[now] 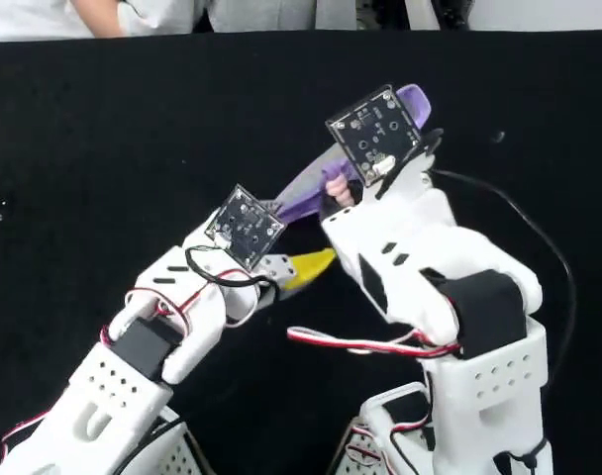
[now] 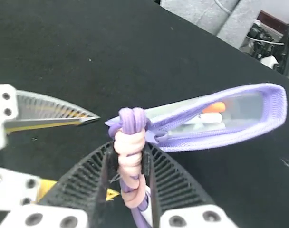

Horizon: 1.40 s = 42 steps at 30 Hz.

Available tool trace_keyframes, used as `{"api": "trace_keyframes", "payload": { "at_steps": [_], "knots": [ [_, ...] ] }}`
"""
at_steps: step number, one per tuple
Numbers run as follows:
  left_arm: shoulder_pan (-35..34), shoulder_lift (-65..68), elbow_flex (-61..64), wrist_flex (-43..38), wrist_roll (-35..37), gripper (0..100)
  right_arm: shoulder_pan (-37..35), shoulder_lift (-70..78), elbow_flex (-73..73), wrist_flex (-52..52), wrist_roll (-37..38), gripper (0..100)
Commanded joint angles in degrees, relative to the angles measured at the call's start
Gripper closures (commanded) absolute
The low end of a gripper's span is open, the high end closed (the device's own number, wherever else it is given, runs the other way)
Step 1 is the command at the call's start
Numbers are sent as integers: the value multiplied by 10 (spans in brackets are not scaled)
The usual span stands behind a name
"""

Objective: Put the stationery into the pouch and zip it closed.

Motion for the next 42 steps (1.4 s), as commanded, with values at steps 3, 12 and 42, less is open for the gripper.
{"api": "trace_keyframes", "payload": {
  "at_steps": [3,12,42],
  "knots": [
    [10,88,-13,-104,-35,677,-19,-14,0,-5,-5,987],
    [7,236,-101,-162,-42,679,-18,-14,0,4,-2,987],
    [58,26,80,-164,-159,971,149,15,0,-91,14,987]
  ]
}}
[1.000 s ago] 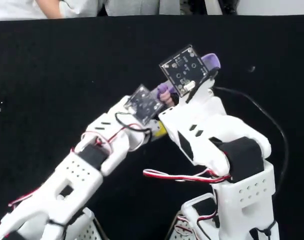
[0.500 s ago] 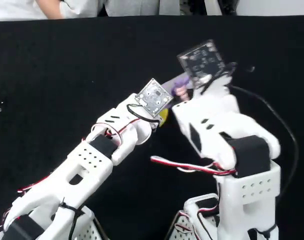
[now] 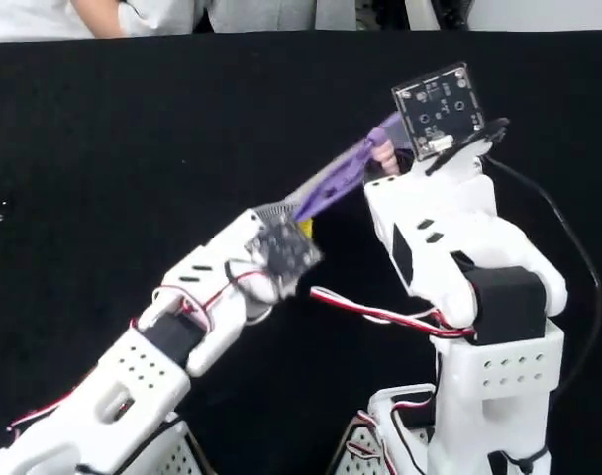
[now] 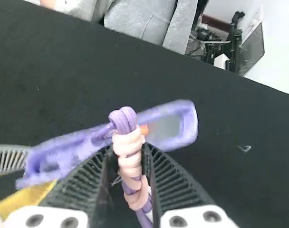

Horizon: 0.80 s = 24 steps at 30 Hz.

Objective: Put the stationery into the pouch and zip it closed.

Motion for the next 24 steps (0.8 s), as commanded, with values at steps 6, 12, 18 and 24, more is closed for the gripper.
{"api": "trace_keyframes", "payload": {
  "at_steps": [6,12,18,24],
  "knots": [
    [46,-69,29,-13,-57,972,46,54,-6,-29,22,987],
    [46,-73,30,-13,-57,972,117,89,-3,-61,23,987],
    [46,-75,47,-13,-58,972,156,122,-3,-90,24,987],
    [45,-76,68,-13,-59,972,193,163,-3,-125,24,987]
  ]
}}
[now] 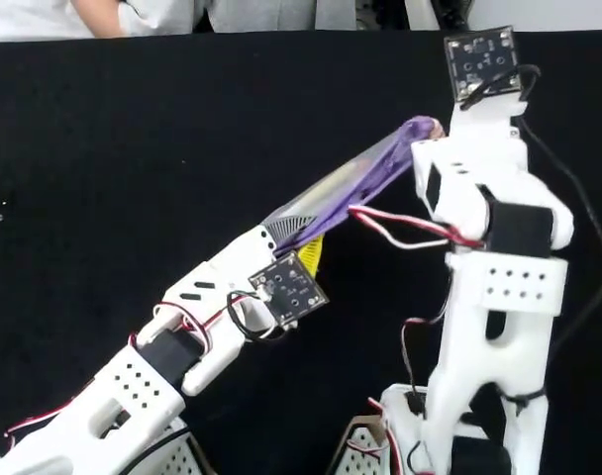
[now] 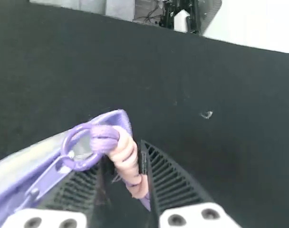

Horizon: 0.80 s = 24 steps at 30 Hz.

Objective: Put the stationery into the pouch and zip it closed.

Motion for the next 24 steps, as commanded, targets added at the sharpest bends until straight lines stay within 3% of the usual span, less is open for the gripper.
{"api": "trace_keyframes", "payload": {
  "at_steps": [1,7,17,24],
  "knots": [
    [0,-9,20,-2,-5,972,49,27,-3,-44,6,987],
    [-38,-9,41,-20,-5,972,78,105,-5,-111,6,987],
    [-36,-9,70,-64,-5,972,124,218,-7,-233,5,987],
    [-39,-9,65,-68,-1,972,105,221,-27,-193,2,955]
  ]
}}
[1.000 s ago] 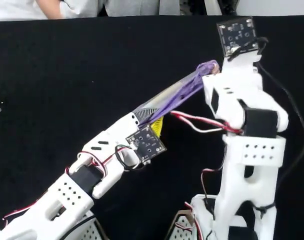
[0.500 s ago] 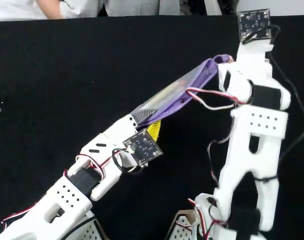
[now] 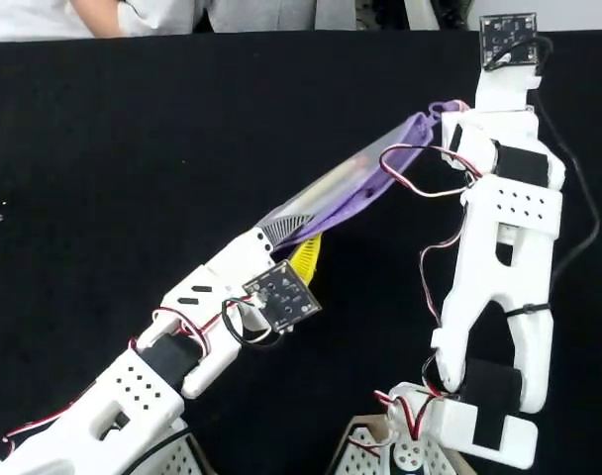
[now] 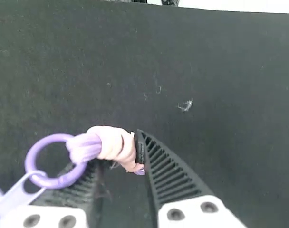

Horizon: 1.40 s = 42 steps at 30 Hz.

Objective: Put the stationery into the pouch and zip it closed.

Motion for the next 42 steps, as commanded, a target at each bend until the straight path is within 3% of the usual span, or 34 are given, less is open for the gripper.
{"api": "trace_keyframes", "payload": {
  "at_steps": [1,8,14,16,27,42],
  "knots": [
    [-25,2,6,-2,2,972,18,-7,-32,31,0,921],
    [-71,4,-8,-1,65,959,-28,-74,-56,112,1,722],
    [-105,4,-21,4,143,752,-37,-182,-56,149,4,711],
    [-107,3,-22,4,166,745,-37,-216,-53,161,5,712],
    [-109,2,-204,221,171,745,-33,-292,-51,214,5,712],
    [-110,4,-565,389,171,745,-33,-295,-51,263,4,712]
  ]
}}
